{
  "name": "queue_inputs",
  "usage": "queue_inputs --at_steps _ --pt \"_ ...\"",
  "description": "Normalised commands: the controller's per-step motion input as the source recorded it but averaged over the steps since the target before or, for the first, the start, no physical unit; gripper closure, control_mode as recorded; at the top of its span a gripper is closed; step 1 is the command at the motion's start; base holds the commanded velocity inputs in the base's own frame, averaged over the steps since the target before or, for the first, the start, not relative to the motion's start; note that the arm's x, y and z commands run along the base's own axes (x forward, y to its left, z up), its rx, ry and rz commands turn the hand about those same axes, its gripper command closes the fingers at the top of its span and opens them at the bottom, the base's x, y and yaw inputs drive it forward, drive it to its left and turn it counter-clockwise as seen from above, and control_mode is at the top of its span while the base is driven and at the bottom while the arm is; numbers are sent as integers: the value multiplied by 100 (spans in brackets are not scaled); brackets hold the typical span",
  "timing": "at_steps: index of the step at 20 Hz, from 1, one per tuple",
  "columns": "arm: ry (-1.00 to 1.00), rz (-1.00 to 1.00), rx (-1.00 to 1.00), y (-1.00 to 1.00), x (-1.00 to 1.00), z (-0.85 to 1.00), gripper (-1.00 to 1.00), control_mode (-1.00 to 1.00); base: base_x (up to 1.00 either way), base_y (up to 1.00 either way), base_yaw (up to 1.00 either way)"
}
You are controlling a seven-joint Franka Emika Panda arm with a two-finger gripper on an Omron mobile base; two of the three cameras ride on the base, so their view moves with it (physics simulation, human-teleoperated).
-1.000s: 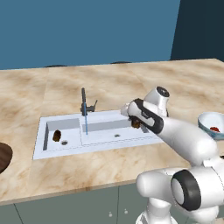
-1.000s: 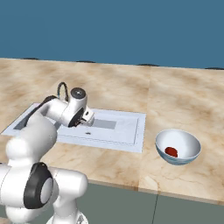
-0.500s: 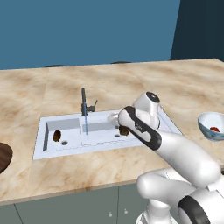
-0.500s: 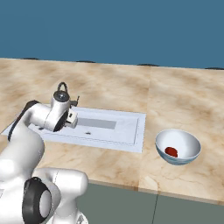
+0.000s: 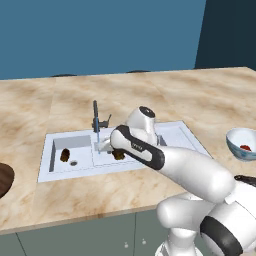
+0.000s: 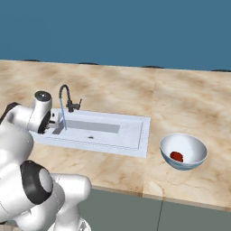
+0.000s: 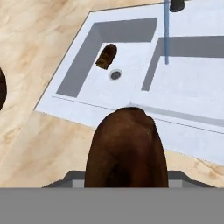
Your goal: Pick the sweet potatos from the sink and place them in one bowl. Place the bell pepper in the other bowl. Then turn off the sink faucet.
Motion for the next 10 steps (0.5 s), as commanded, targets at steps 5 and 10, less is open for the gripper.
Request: queue_inputs --at_steps 5,10 --pt "0 23 -8 86 0 16 100 -100 0 0 0" --pt "0 23 -8 87 0 16 100 -100 0 0 0"
